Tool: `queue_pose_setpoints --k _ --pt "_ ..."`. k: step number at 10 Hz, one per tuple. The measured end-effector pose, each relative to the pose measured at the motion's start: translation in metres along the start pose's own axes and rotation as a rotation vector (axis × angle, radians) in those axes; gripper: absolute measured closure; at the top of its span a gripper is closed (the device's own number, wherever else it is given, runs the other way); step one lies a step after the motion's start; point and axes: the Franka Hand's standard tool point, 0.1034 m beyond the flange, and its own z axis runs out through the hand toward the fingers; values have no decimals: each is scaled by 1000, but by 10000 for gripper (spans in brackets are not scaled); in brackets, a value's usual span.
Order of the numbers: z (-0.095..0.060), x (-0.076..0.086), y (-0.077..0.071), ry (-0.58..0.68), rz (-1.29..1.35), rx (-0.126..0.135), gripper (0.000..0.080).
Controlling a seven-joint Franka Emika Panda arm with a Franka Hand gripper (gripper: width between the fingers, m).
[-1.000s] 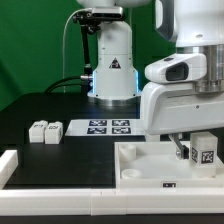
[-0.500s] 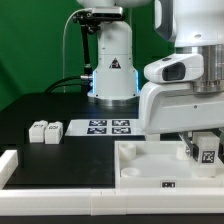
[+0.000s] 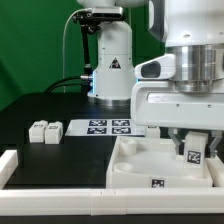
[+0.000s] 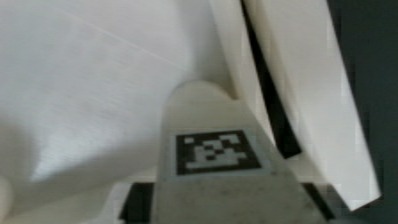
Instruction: Assemble one leg
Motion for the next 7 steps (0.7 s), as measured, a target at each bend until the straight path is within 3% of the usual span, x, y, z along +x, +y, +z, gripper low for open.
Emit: queue_pose_setpoints --k 4,6,7 --pt "-1 6 18 33 253 -39 498" --pt "-1 7 19 34 253 -42 496" --pt "0 7 19 34 253 -43 327"
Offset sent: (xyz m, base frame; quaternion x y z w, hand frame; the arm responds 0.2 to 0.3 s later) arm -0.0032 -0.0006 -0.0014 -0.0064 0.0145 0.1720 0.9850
